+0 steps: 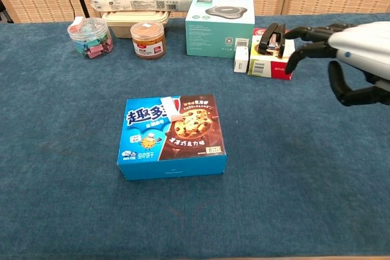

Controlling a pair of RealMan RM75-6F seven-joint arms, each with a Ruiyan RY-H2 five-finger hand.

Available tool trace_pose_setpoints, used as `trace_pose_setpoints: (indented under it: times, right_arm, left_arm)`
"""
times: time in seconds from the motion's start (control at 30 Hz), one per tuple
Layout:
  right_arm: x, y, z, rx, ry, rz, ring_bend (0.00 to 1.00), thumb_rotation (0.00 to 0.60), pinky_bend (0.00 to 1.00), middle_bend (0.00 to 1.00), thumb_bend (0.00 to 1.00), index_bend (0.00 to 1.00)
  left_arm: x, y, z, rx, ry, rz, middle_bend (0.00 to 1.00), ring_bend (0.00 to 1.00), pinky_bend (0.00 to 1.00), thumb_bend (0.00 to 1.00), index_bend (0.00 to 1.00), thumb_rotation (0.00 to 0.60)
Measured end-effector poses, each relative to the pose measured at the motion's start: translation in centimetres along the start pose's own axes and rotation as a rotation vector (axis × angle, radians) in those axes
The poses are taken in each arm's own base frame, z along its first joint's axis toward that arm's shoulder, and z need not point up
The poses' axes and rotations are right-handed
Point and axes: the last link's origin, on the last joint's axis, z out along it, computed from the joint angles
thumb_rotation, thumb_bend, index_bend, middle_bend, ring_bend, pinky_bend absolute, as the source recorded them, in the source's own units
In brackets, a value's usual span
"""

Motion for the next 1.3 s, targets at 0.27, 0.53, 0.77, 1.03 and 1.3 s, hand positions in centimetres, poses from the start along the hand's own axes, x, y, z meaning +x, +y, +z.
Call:
trace_pose_setpoints:
  times: [0.27,0.53,0.77,1.03,1.3]
  right_arm:
    - [-0.1,-4.1,3.5,0.093,-0.014,0.035,0.0,0.6,0.0,0.0,1.0,0.26]
    - [-1.5,-6.8,5.2,0.141,-0.06,0.037,0.0,0.6,0.0,0.0,1.0,0.27]
    - [-2.3,-9.0,7.7,0.158,-0.079,0.029,0.0,0.6,0.0,0.0,1.0,0.27]
    - [-2.3,-11.0,9.2,0.167,-0.083,0.033,0.0,0.6,0.0,0.0,1.0,0.28]
    - [-2.8,-12.7,9.9,0.187,-0.095,0.03,0.0,0.6,0.0,0.0,1.0,0.28]
  left_arm:
    - [-0.3,0.1,0.2,0.004,-0.01,0.008,0.0,0.0,0.0,0.14,0.0,0.6]
    - [0.1,-0.1,-0.2,0.012,0.01,-0.009,0.0,0.0,0.0,0.14,0.0,0.6]
    - [0.4,-0.6,-0.4,0.024,0.012,-0.027,0.0,0.0,0.0,0.14,0.0,0.6]
    - [0.6,-0.9,-0.5,0.036,0.002,-0.037,0.0,0.0,0.0,0.14,0.0,0.6]
    - [0.7,-1.0,-0.6,0.034,-0.015,-0.048,0.0,0.0,0.0,0.14,0.0,0.6]
